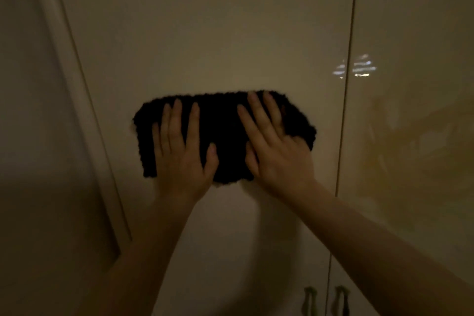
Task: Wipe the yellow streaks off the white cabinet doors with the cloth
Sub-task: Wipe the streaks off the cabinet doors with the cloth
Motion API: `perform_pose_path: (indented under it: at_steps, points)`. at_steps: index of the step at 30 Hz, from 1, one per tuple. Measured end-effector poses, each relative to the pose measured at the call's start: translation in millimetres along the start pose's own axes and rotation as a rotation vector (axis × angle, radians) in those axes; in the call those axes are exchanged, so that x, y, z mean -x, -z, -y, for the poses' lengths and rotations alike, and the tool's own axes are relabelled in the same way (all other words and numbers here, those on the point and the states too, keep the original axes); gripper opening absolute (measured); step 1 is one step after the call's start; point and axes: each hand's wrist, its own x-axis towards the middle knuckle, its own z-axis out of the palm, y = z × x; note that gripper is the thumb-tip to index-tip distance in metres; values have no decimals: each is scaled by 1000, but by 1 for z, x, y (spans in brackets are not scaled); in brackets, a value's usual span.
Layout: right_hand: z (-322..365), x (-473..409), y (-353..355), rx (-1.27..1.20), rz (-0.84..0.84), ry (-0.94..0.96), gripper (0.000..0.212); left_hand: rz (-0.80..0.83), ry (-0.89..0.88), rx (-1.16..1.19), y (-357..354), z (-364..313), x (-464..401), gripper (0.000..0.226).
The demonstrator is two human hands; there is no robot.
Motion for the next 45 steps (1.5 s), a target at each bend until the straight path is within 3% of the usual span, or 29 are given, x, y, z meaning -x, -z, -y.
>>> perform_pose_path:
  at_steps: [8, 19, 25, 28, 32, 36, 42, 45]
  points:
    - [-14, 110, -1, -76, 136, -24, 52, 141, 101, 60, -17, -85, 96, 63]
    - [-136, 214, 49, -27, 196, 6, 62, 227, 95, 42, -52, -225, 128, 66]
    - [-215, 264, 86, 15, 157, -52, 56, 331, 39, 122, -74, -334, 145, 63]
    - [-250, 301, 99, 33, 189, -92, 60, 394, 90, 160, -84, -383, 157, 62]
    - [-261, 323, 106, 25, 237, -142, 58, 412, 112, 115, -84, -400, 162, 63]
    - [-259, 286, 112, -6, 201, -120, 64, 335, 174, 112, -77, -384, 124, 64]
    - [-265, 109, 140, 61, 62, 44, 55, 173, 262, 60, -55, -333, -19, 65]
    - [-264, 58, 146, 48, 46, 47, 55, 102, 225, 26, -49, -307, -71, 65]
